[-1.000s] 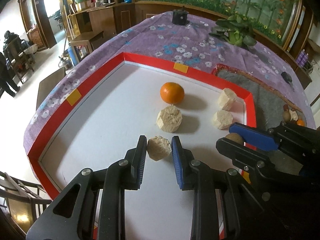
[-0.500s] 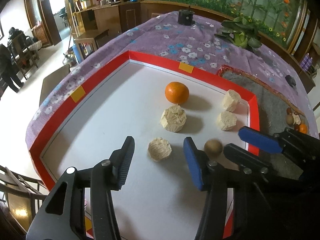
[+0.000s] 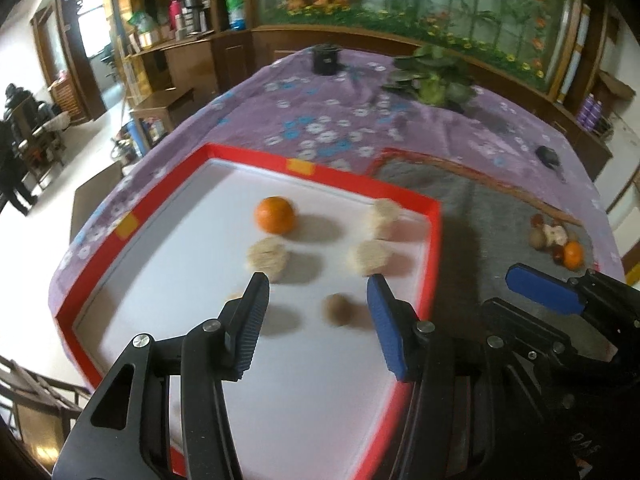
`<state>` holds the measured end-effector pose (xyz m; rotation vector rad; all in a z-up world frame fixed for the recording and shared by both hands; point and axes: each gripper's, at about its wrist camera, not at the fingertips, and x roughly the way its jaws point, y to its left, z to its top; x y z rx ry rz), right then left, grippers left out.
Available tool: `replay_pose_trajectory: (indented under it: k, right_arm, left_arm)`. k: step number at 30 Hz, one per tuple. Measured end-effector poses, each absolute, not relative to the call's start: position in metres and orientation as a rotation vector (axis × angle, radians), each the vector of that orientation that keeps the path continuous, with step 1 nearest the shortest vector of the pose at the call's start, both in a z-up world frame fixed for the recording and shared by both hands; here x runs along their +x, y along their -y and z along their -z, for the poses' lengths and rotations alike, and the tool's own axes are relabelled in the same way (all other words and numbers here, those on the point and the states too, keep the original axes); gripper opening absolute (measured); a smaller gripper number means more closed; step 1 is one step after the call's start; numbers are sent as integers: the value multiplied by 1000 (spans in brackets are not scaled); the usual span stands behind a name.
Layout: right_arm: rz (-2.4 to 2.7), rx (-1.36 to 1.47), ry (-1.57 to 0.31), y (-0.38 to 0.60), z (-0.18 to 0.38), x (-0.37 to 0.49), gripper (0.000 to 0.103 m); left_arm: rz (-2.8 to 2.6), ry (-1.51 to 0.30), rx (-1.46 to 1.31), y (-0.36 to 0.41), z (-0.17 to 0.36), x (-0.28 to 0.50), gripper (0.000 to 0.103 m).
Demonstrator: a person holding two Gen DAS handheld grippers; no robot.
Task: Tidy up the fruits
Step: 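Release the pastry in the tray with the left tool while the right tool drops the nut there, then grasp a brown round nut with the left tool while the right tool grasps a mandarin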
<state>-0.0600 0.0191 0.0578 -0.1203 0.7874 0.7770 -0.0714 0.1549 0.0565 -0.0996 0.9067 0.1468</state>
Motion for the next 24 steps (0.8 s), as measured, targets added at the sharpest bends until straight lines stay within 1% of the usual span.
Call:
replay_pose_trajectory:
  k: [9,11,12,13,20,24]
  right_arm:
    - [-615,-76,-792,55,-55,-59,36]
    - [-600,-71,-790,62,-54,-60,40]
    - [-577,-65,-788,69,-53,-61,46]
    - [-557,-60,-785,76,-53,-61,47]
    - [-429,-44,-805,125,-46,-66,48]
    - [-387,-20,-818,151,-41,-66,52]
  left_arm:
    - [-31,-916,-52,-93,-60,-53,51]
    - [-14,-925,-44,-81,-59,-48,51]
    - [-6,-930,-43,-76,-58,-46,51]
    - [4,-935,-41,-70,-57,-44,51]
    - [88,-978,-27,-31,-45,-32,51]
    - [137,-994,-16,-13,-40,-25,51]
